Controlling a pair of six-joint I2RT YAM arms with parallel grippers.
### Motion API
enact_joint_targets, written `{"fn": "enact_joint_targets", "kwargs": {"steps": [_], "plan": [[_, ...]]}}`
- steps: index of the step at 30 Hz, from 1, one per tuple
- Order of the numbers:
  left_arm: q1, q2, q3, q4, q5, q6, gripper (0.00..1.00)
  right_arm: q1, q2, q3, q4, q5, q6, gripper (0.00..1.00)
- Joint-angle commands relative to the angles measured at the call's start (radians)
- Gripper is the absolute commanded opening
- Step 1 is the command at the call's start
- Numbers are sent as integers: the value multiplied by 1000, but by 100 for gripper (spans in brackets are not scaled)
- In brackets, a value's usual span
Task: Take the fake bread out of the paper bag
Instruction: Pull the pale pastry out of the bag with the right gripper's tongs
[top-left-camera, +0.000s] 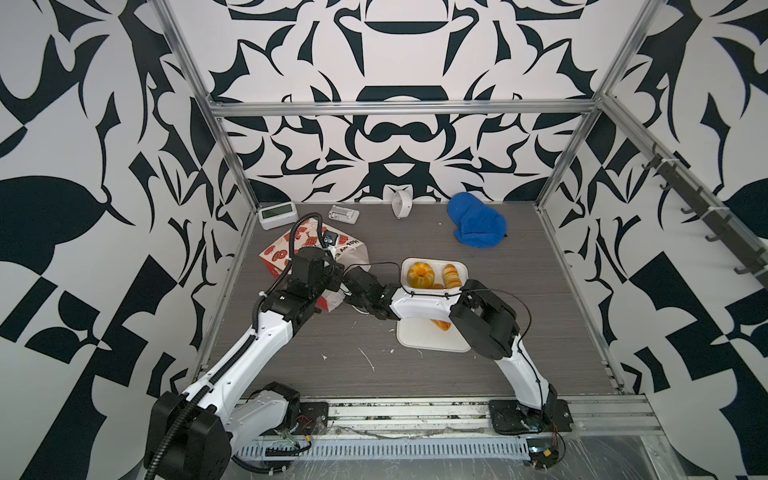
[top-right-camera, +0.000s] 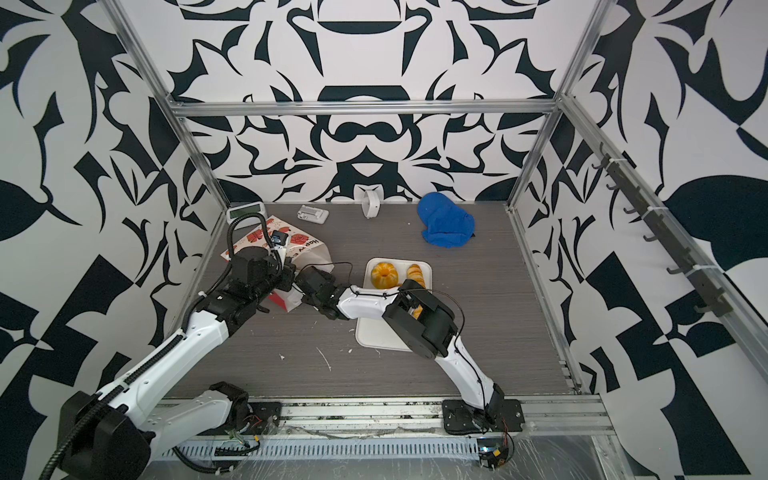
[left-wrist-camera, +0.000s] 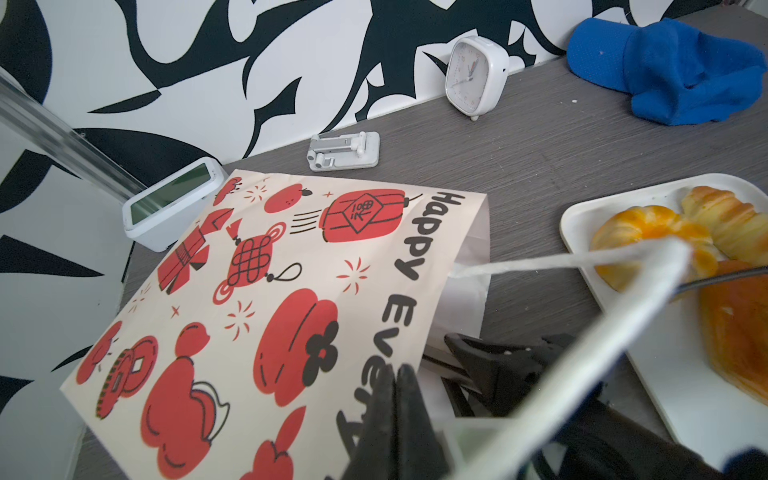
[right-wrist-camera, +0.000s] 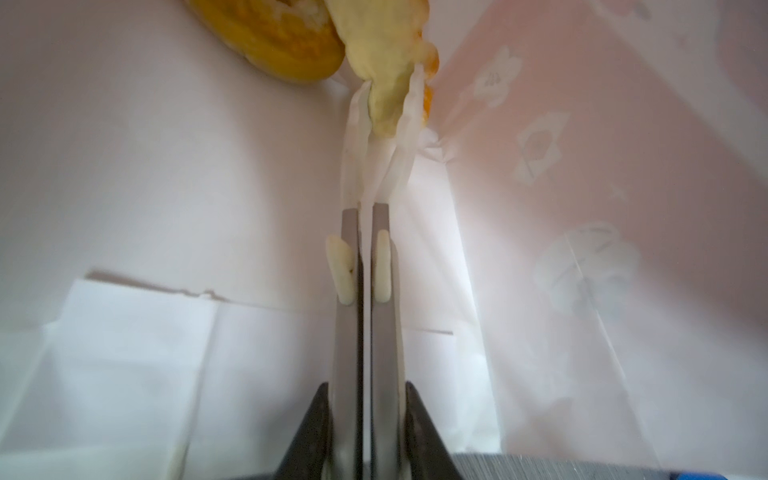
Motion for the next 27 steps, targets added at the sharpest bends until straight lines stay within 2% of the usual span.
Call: {"fn": "enact_joint_targets", "kwargs": {"steps": [1,15,27], "plan": [[1,8,-18,43,-17,-25,3,3,-98,-12,-31,-20,45,0],[1,45,-49,146,-26,-43,3,2,-364,-258,-159,20,129,0],[1,60,-51,174,-45,-37,3,3,-606,-451,-236,98,137,0]]}}
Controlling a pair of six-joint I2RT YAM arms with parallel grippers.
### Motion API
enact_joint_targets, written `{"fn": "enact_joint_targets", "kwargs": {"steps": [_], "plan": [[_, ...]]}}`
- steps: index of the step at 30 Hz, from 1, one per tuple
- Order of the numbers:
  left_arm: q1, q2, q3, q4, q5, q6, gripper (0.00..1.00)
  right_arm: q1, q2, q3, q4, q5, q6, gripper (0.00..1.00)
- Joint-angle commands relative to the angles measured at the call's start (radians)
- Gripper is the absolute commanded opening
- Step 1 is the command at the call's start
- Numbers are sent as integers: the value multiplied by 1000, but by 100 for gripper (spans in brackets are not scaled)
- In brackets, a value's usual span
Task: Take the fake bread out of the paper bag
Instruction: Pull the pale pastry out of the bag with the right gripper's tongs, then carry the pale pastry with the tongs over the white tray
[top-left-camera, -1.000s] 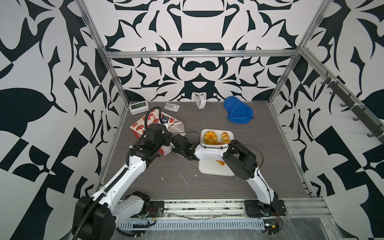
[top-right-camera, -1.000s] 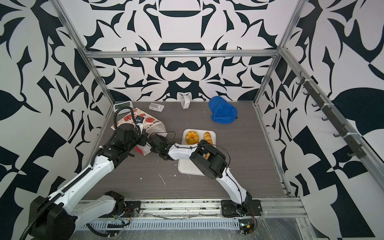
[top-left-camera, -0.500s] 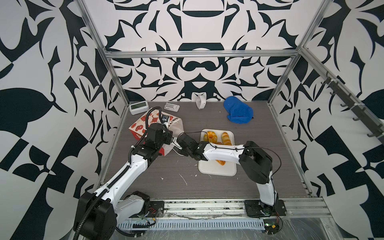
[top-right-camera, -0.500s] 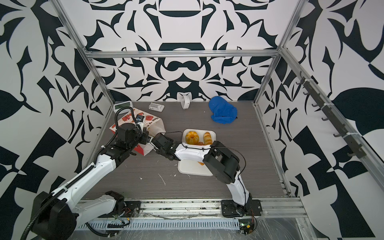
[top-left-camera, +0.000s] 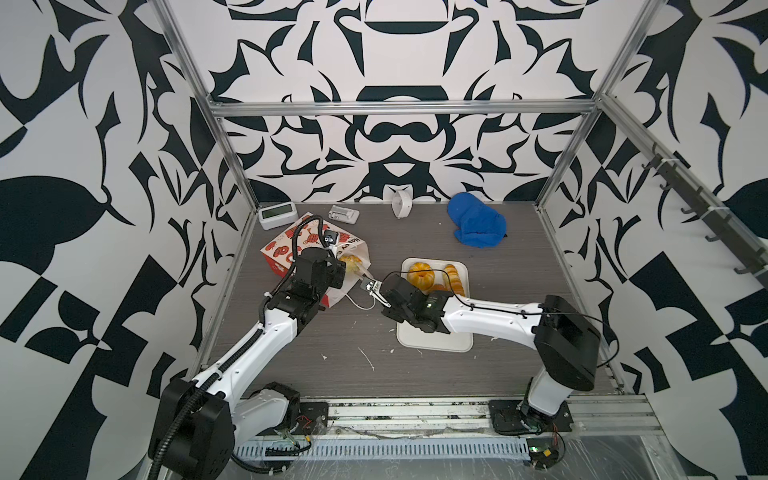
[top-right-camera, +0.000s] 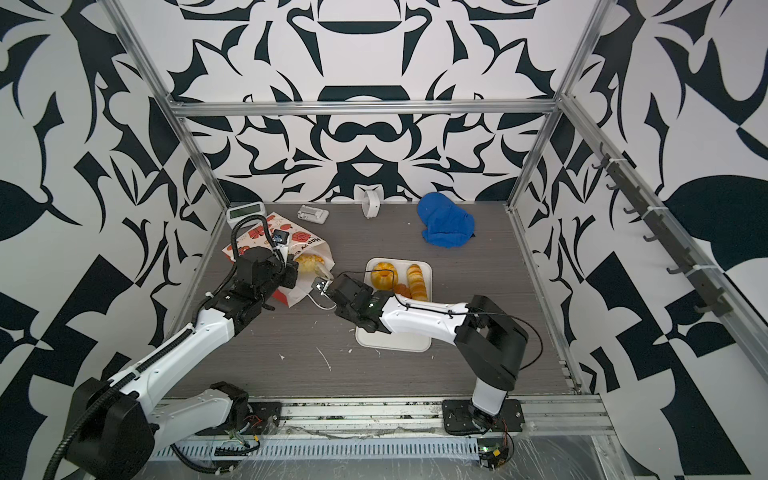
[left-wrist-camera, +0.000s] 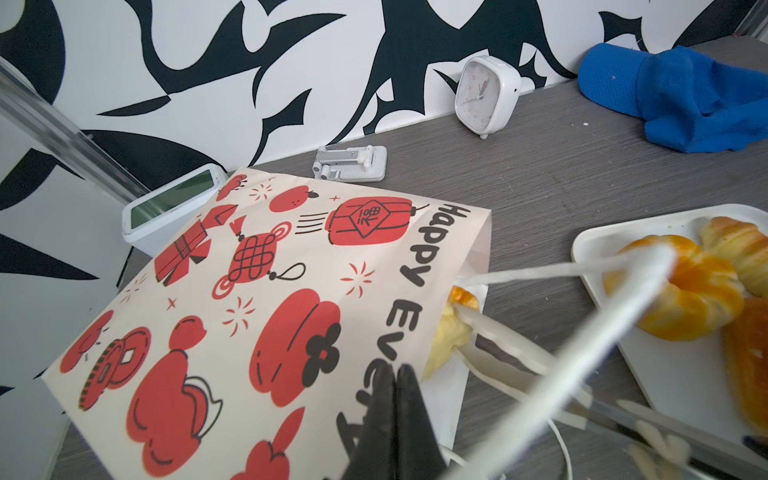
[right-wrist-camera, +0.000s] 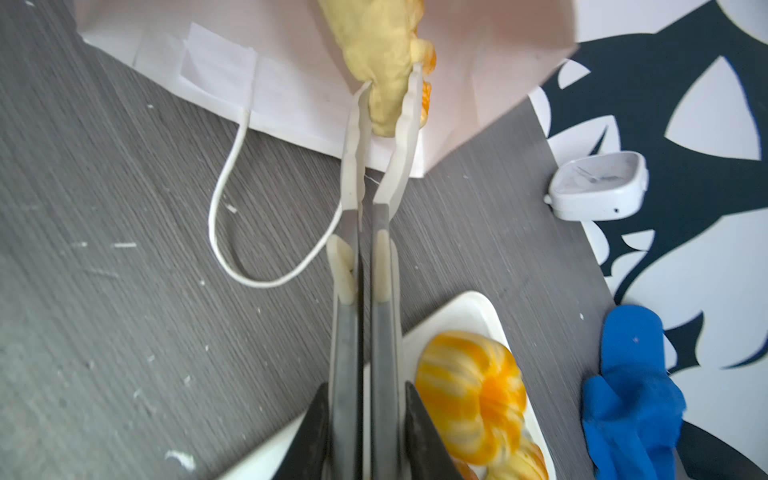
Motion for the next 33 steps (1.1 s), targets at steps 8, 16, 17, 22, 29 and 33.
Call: {"fn": "enact_joint_targets", "kwargs": {"steps": [8,16,17,22,29,33], "plan": [[5,24,-7,54,-22,-12,3,9,-218,-71,-130,96,67,0],[6,35,-12,77,-20,-11,3,24,-363,-120,-314,130,155,0],[5,35,-13,80,-20,-11,3,25,-378,-126,-337,128,170,0],[5,39,-18,97,-11,-11,3,44,-460,-151,-442,129,264,0],[5,43,-28,117,-1,-14,3,73,-522,-166,-552,160,346,0],[6,40,-40,130,2,-15,3,84,-521,-157,-608,233,401,0]]}}
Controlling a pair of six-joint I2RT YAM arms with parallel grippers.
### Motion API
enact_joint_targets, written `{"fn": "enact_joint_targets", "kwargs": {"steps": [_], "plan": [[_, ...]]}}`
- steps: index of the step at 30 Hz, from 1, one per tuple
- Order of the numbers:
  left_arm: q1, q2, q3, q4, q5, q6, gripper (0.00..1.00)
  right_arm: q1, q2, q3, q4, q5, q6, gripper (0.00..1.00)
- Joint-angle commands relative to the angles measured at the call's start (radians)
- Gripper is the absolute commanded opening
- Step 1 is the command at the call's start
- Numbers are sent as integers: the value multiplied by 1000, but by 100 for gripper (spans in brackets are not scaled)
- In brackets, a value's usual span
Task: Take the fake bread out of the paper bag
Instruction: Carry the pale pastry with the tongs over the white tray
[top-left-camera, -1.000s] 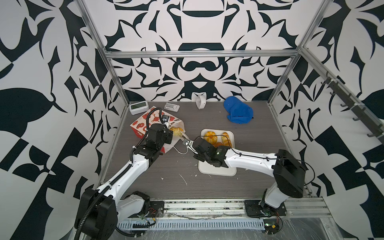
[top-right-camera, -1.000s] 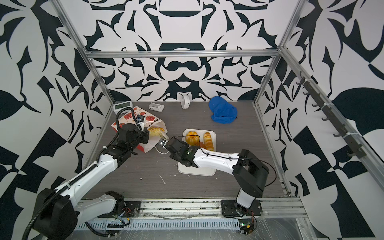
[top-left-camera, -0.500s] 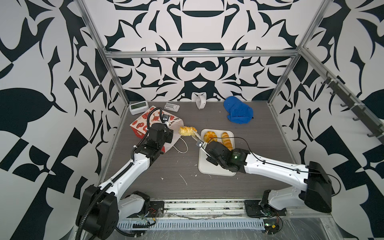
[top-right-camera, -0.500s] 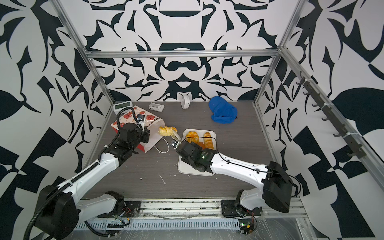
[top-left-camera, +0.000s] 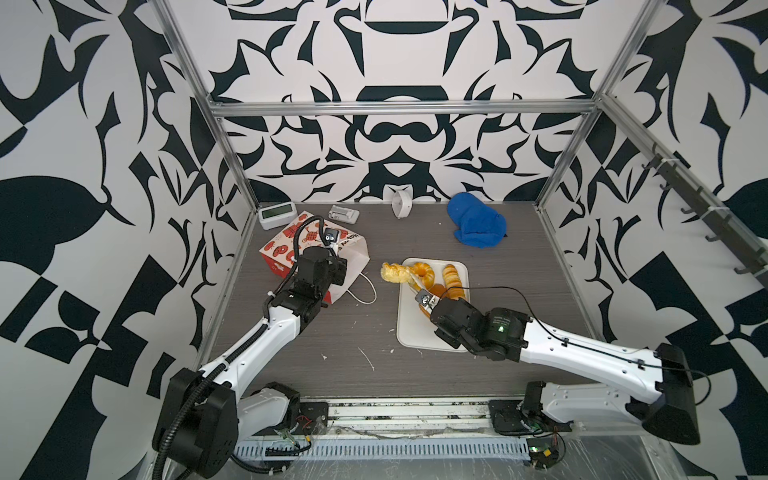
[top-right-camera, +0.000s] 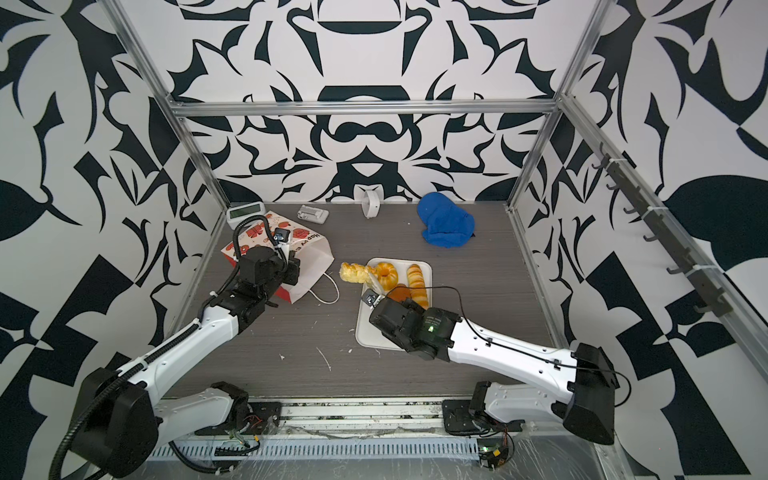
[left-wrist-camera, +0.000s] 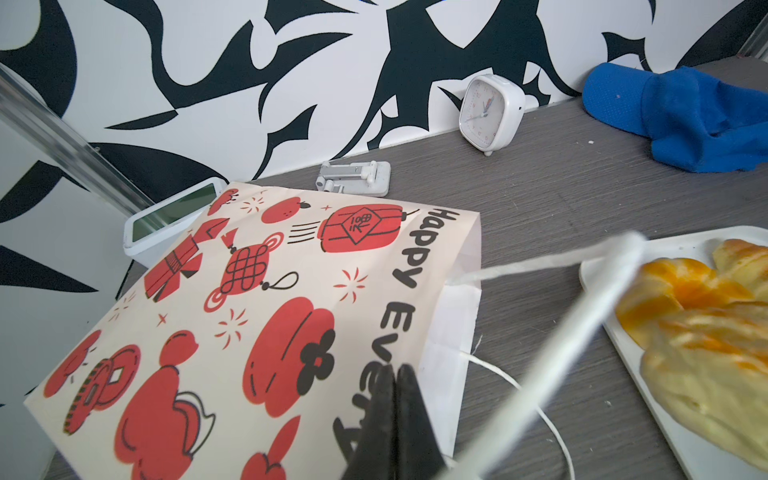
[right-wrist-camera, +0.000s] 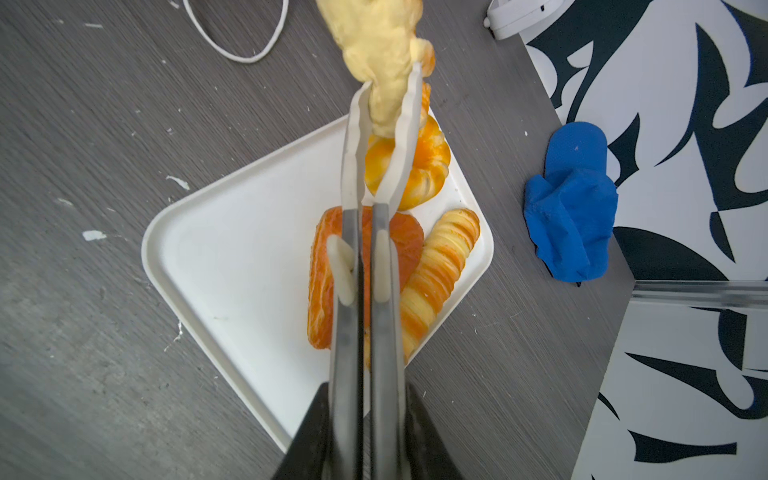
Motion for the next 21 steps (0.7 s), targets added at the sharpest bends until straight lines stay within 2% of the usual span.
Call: {"fn": "enact_joint_targets", "kwargs": {"steps": [1,21], "plan": [[4,1,-20,40,7,-17,3,7,-21,23,-44,119,85,0],[11,-5,-47,79,20,-22,3,9,-24,118,-338,180,289,0]]}}
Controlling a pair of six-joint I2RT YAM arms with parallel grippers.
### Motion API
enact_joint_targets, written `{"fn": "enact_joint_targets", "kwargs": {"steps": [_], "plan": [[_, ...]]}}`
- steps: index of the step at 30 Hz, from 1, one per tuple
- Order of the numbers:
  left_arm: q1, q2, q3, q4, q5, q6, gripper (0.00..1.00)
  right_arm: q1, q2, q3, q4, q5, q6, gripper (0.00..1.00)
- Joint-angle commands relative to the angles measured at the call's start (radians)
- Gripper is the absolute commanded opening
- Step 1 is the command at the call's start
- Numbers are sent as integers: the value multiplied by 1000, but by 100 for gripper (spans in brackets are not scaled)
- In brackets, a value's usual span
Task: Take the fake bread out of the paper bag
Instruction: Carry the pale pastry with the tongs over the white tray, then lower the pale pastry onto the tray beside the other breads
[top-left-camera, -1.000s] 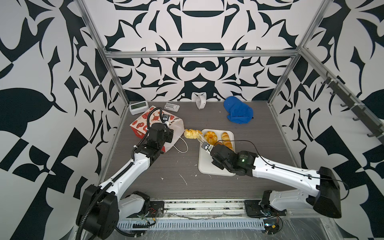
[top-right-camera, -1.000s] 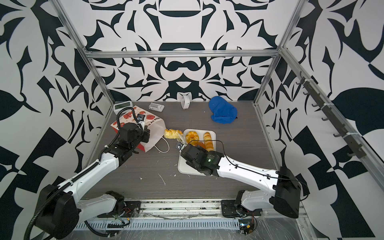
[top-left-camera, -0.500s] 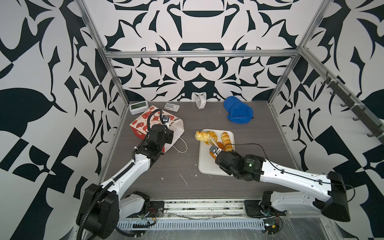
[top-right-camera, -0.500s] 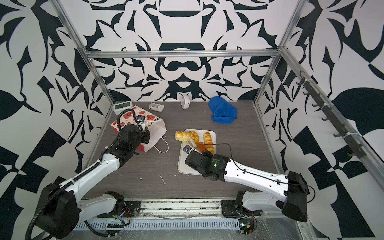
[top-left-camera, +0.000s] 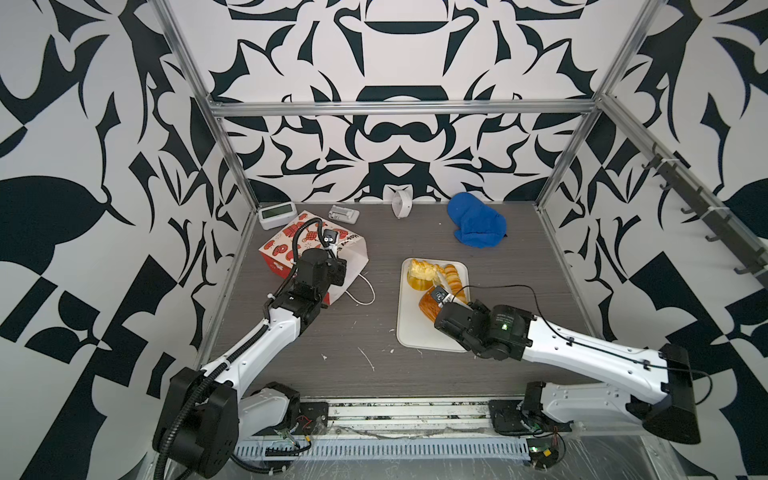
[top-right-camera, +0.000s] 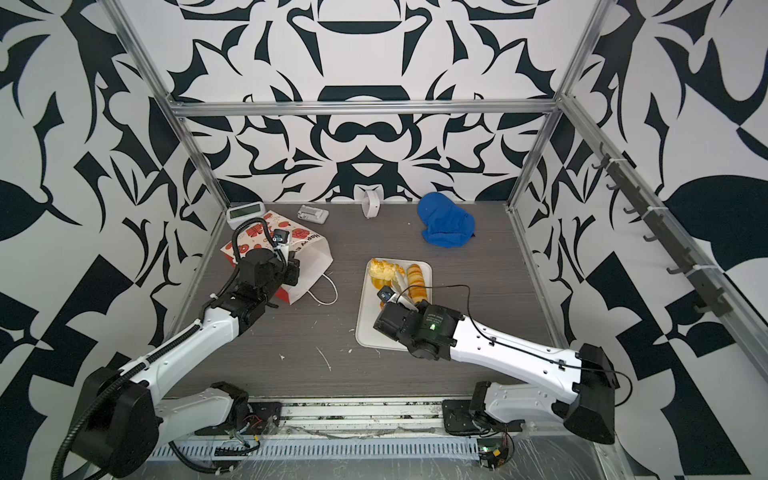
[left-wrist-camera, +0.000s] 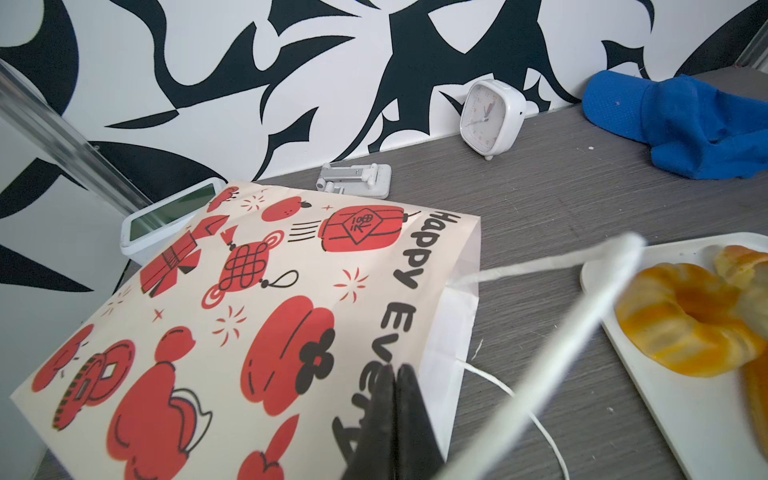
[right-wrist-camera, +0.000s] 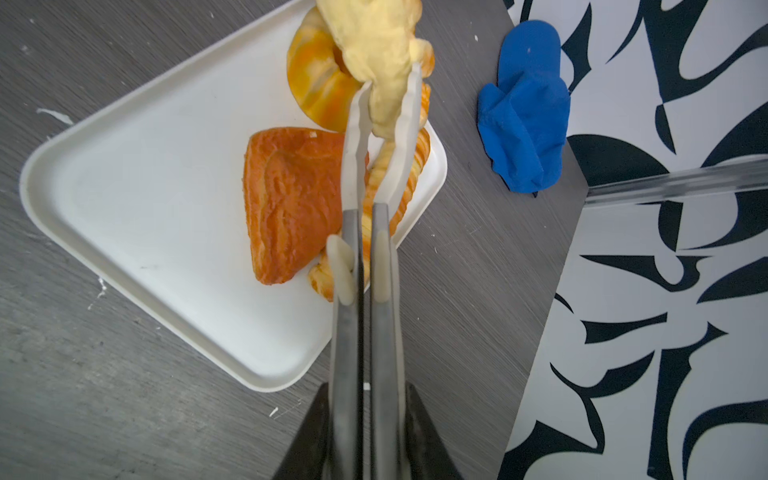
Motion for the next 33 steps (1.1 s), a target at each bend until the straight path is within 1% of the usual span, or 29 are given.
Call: {"fn": "enact_joint_targets", "kwargs": {"steps": [1,5,9,11,14,15,19,24,33], "plan": [[5,-5,-20,30,14,-14,3,5,-18,60,-81,83,93,0],[6,-6,-25,36,16,-14,3,6,-12,65,-112,77,140,0],[8,-6,-29,42,21,-17,3,18,-24,62,-100,53,139,0],[8,-6,-31,47,23,-17,3,27,-9,73,-103,45,138,0],[9,-8,-35,54,24,-20,3,32,31,105,-143,67,156,0],[11,-9,-37,58,26,-20,3,31,44,120,-163,82,171,0],[12,-10,-44,70,30,-24,3,32,95,185,-229,83,226,0],[15,1,-52,94,48,-29,3,32,146,203,-288,89,305,0],[19,0,-65,116,65,-32,3,25,184,179,-271,59,371,0]]}}
